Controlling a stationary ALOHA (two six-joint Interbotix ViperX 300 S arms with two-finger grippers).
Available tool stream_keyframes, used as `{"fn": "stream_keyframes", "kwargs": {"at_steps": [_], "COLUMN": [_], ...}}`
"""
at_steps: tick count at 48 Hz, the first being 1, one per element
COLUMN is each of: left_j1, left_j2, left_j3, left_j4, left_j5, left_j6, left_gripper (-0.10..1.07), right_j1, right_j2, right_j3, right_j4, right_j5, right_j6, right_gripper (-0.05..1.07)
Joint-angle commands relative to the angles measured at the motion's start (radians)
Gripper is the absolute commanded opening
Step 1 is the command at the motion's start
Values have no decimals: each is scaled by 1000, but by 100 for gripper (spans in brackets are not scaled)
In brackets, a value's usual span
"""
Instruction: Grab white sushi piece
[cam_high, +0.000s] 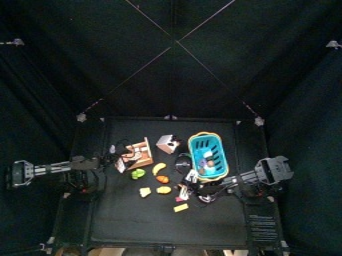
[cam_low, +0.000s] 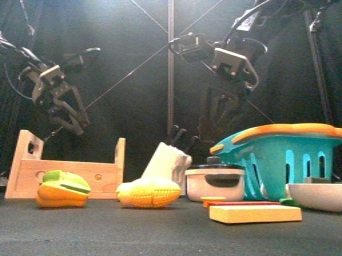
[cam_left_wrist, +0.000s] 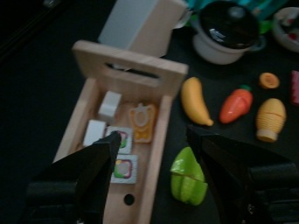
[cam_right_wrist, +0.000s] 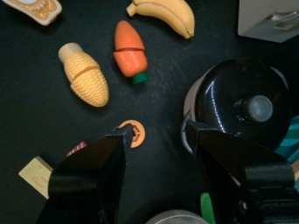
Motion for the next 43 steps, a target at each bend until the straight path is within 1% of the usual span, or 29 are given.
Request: {"fn": "stream_keyframes", "kwargs": {"at_steps": [1, 8, 15, 23, 33, 43], "left_j1": [40, 54, 54, 51, 54, 81], "left_j2": [18, 28, 32, 46, 92, 150], "left_j3": [-28, -18, -17, -6, -5, -12], "left_j4": [0, -34, -44, -15, 43, 52], "left_j5": [-3, -3, -3, -3, 0, 6], "left_j6": [2, 0, 2, 6, 2, 3], "left_gripper": [95, 94, 89, 87, 87, 87], "right_j1": [-21, -55, -123, -199, -291, -334], "right_j2": [-34, -37, -55, -87, -101, -103], "right_j3": [0, 2, -9, 2, 25, 35], "right_j4": [-3, -9, -20, -26, -11, -6], "right_j5": [-32, -55, -72, -152, -308, -385], "right_j6": [3, -3, -12, -11, -9, -11], "right_gripper": [87, 87, 87, 87, 87, 87]}}
